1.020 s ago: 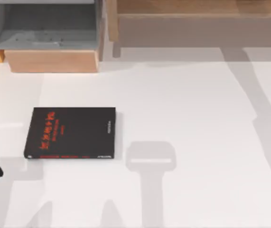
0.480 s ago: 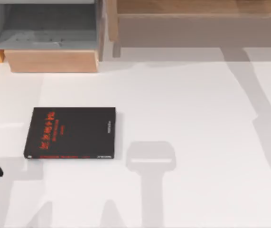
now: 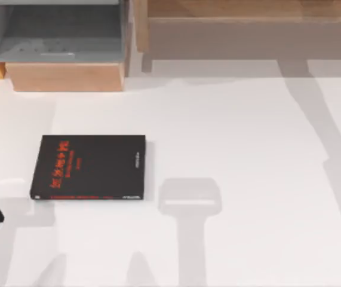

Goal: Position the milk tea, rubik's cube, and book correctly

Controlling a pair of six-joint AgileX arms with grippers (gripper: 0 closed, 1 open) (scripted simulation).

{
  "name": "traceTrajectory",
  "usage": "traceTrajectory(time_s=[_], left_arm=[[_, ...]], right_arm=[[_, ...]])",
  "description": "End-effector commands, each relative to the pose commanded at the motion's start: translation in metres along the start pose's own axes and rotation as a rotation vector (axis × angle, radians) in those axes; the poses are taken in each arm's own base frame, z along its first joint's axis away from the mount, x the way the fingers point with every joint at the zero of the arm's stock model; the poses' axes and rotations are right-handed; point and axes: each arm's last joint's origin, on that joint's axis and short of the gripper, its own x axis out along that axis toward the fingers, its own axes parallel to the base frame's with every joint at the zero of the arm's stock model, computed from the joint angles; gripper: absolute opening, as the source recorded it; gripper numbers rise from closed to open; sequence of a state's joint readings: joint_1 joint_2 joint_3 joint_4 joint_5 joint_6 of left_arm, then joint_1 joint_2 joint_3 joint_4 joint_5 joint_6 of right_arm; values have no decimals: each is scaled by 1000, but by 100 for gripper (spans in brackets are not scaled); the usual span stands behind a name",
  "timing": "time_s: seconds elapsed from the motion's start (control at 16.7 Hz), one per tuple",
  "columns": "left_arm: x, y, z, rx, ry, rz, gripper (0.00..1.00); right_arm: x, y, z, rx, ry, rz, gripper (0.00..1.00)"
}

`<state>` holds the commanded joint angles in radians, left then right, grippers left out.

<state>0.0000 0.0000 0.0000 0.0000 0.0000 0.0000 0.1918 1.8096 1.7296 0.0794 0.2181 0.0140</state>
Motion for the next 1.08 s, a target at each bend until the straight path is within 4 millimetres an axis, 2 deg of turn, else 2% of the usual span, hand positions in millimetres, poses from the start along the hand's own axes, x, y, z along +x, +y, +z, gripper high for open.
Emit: traceTrajectory(time_s=[0.24, 0.48, 0.78, 1.08], left_arm=[[0, 0, 0, 0, 0, 0, 100], [0, 0, 0, 0, 0, 0, 100], [0, 0, 0, 0, 0, 0, 100], [0, 0, 0, 0, 0, 0, 100]], right_arm=[[-1, -3, 1, 1, -1, -4, 100], [-31, -14, 12, 3, -18, -4, 100], [-100, -36, 11, -8, -7, -3, 100], [-193, -61, -24, -9, 9, -3, 100]])
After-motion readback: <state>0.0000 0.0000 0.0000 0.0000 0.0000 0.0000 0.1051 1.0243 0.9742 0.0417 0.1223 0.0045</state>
